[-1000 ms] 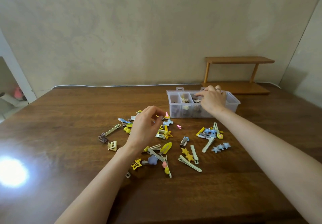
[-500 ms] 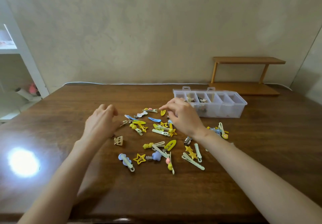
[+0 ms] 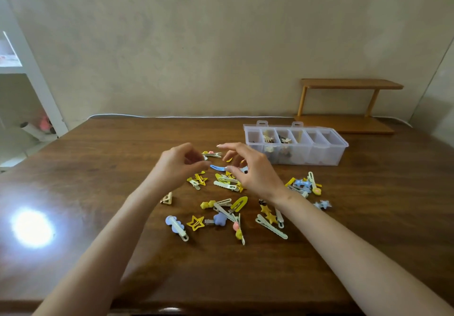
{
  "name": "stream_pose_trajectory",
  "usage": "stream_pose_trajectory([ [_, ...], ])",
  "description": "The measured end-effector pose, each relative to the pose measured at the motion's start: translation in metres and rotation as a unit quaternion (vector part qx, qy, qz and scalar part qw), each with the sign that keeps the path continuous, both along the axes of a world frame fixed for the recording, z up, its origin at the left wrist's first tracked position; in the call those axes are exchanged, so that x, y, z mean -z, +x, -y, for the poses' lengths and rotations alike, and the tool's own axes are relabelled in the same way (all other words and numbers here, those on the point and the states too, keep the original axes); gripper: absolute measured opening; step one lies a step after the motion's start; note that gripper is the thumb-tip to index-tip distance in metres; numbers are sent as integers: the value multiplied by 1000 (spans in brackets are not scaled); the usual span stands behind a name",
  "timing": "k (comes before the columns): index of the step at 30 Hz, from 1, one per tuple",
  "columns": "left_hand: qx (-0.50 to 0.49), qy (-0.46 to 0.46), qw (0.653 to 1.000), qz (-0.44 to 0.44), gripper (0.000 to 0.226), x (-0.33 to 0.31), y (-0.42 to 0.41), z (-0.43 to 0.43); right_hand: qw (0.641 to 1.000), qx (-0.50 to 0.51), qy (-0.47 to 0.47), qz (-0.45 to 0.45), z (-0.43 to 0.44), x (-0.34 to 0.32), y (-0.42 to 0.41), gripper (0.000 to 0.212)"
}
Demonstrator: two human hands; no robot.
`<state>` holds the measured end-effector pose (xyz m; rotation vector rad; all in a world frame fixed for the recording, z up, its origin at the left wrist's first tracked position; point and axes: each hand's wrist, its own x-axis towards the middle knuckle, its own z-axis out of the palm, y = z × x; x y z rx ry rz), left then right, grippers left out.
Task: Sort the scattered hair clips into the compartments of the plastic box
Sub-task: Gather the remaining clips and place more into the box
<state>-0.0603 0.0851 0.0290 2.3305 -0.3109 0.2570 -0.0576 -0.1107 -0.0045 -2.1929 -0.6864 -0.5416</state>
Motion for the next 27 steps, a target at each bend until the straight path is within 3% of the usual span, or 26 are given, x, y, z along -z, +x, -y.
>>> stream_pose_trajectory([
  [3,35,10,999,-15,25,1,4,30,1000,-4,-7,-21,0,4,-3,47],
  [9,61,-69,995,-24,29,6,14,60,997,31,70,0,6,5,-2,20],
  [15,99,-211,971,-47,18,19,13,65,980,60,179,-65,16,2,2,18],
  [20,92,-248,963,-44,8,27,14,61,954,5,261,-150,22,2,7,26],
  [24,81,-261,961,-51,10,28,15,60,954,7,263,-146,22,1,6,32],
  [27,59,-265,961,-56,11,28,16,59,956,83,261,-108,27,-3,13,22],
])
